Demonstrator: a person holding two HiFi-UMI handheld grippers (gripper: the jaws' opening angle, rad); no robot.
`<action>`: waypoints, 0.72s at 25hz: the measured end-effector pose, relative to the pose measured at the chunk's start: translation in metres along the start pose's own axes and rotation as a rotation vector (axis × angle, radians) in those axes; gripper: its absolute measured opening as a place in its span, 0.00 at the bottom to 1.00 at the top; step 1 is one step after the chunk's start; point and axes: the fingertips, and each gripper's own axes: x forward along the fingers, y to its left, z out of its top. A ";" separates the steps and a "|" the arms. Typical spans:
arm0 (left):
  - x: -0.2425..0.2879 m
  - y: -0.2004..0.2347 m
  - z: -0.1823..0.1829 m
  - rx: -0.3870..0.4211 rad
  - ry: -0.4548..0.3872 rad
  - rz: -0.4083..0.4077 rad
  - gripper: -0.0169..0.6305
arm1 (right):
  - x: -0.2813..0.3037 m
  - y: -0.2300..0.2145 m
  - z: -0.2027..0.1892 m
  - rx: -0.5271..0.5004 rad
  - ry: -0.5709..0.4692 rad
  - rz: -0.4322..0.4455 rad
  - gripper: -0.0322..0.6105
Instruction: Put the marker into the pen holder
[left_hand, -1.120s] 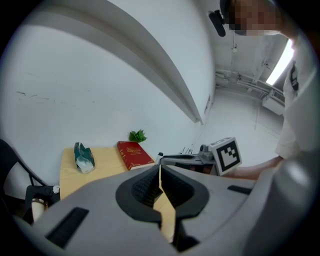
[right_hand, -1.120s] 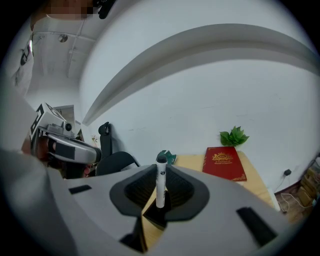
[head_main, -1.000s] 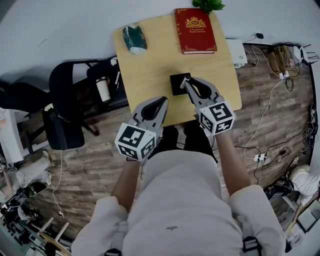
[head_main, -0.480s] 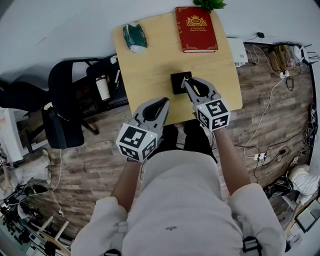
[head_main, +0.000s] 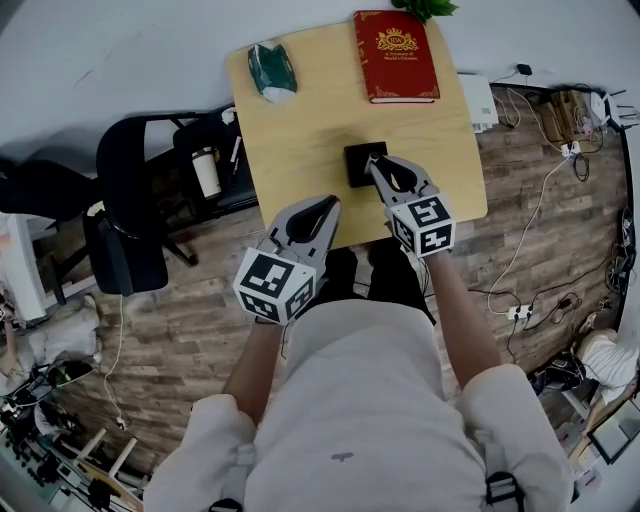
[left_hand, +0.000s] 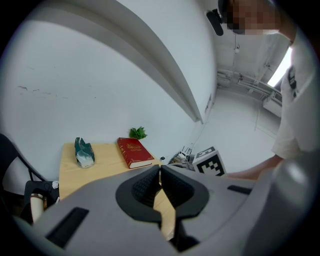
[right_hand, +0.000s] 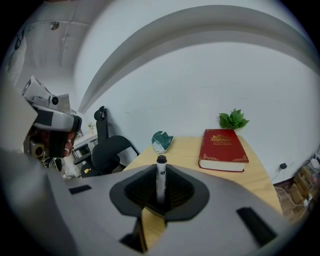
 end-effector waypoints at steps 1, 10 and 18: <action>0.000 0.000 0.000 -0.001 -0.001 0.001 0.05 | 0.001 0.000 -0.001 0.000 0.005 -0.001 0.14; 0.000 0.002 0.001 -0.008 -0.011 0.003 0.05 | 0.009 -0.002 -0.012 -0.010 0.046 -0.005 0.14; -0.004 0.005 0.001 -0.012 -0.014 0.013 0.05 | 0.013 -0.003 -0.020 -0.027 0.083 -0.013 0.14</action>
